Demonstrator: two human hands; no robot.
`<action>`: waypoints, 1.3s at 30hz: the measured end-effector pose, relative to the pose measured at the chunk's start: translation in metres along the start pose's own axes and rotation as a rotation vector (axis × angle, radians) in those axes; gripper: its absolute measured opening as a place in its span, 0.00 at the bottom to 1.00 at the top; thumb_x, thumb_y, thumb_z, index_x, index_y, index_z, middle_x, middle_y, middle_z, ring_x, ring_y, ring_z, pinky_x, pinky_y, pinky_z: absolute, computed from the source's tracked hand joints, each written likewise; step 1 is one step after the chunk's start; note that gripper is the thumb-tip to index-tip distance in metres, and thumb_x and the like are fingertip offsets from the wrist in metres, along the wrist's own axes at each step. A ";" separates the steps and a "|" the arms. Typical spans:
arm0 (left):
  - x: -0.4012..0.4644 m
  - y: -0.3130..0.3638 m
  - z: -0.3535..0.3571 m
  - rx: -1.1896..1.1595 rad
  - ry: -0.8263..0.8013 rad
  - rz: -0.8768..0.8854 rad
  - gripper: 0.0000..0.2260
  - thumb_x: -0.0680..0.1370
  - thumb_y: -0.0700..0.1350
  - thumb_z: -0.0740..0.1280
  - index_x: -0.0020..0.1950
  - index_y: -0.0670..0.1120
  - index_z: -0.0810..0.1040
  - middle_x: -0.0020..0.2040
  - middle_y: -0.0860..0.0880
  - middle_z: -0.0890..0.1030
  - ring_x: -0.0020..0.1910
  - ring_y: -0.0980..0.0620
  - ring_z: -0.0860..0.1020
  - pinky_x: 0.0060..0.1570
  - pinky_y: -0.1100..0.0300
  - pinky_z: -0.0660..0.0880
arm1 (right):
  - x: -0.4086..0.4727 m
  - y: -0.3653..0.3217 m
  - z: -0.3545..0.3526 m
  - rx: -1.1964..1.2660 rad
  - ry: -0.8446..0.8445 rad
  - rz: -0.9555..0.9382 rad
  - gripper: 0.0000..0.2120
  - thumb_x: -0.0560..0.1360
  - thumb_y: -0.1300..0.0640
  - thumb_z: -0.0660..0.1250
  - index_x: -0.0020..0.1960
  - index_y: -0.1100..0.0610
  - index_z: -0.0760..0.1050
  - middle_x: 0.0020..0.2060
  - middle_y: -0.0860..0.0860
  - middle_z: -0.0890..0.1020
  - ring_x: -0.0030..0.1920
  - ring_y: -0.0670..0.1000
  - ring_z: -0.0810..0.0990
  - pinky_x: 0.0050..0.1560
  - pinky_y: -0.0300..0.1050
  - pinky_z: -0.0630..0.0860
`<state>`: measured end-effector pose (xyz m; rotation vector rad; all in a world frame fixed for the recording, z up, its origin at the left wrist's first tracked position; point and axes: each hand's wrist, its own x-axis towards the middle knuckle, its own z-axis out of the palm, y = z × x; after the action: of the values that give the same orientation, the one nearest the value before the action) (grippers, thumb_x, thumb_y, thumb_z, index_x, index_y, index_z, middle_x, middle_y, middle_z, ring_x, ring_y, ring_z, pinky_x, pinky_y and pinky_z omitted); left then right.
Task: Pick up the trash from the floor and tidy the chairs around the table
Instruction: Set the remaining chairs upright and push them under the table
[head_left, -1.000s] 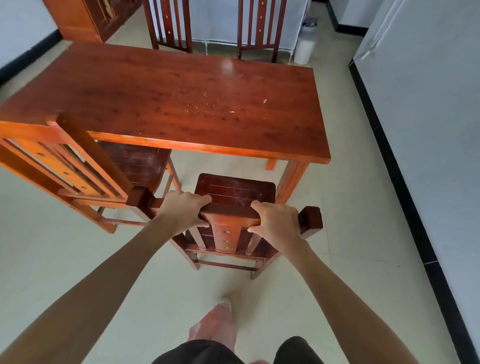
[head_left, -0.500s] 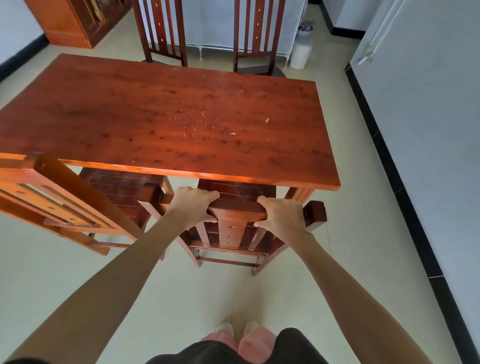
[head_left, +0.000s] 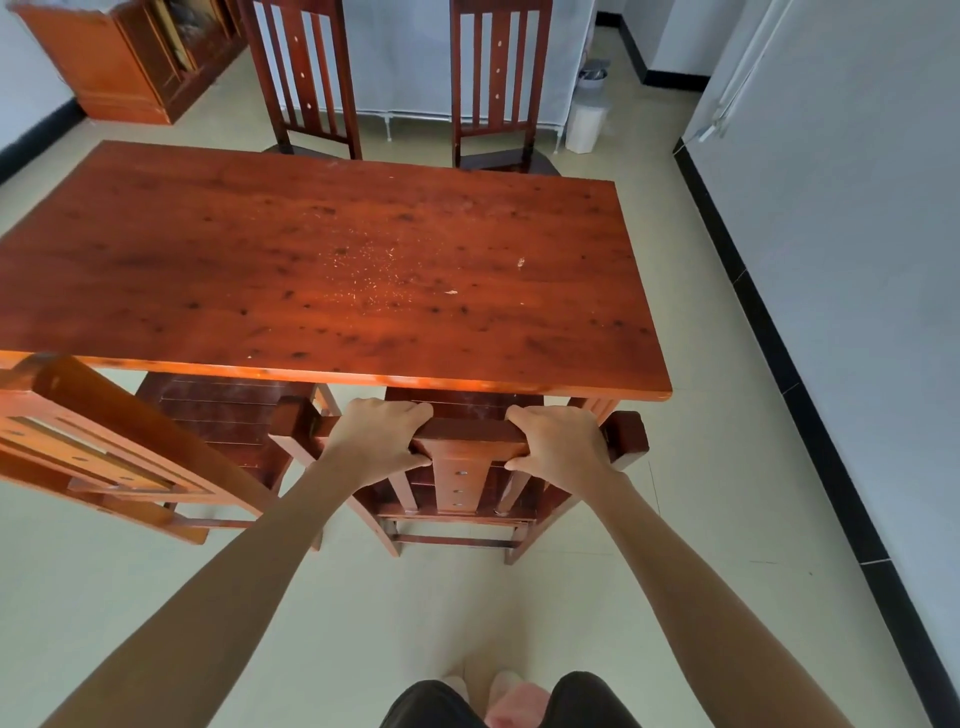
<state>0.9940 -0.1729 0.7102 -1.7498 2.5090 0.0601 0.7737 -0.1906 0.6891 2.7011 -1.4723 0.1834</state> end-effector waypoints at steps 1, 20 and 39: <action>0.000 -0.001 0.002 -0.012 0.004 -0.007 0.15 0.74 0.57 0.63 0.55 0.49 0.71 0.51 0.52 0.81 0.48 0.51 0.79 0.43 0.62 0.71 | 0.000 0.000 0.000 0.013 -0.010 -0.009 0.23 0.61 0.43 0.77 0.47 0.56 0.77 0.33 0.50 0.84 0.34 0.53 0.83 0.31 0.42 0.77; -0.039 0.094 -0.019 -0.652 0.223 0.055 0.21 0.73 0.55 0.60 0.65 0.51 0.71 0.61 0.52 0.77 0.60 0.52 0.75 0.58 0.50 0.73 | -0.179 -0.003 -0.054 0.824 0.311 0.536 0.14 0.78 0.61 0.58 0.62 0.57 0.74 0.57 0.43 0.76 0.59 0.34 0.71 0.59 0.21 0.64; 0.044 0.379 0.078 -1.436 -0.388 -0.365 0.14 0.77 0.31 0.60 0.46 0.47 0.80 0.40 0.49 0.86 0.40 0.49 0.83 0.43 0.58 0.78 | -0.415 0.215 0.030 1.127 0.009 1.307 0.24 0.74 0.65 0.65 0.40 0.33 0.79 0.41 0.34 0.83 0.46 0.41 0.82 0.51 0.38 0.77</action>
<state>0.6273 -0.0766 0.6231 -2.0549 1.7152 2.3060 0.3723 0.0353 0.6029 1.4093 -3.5718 1.3485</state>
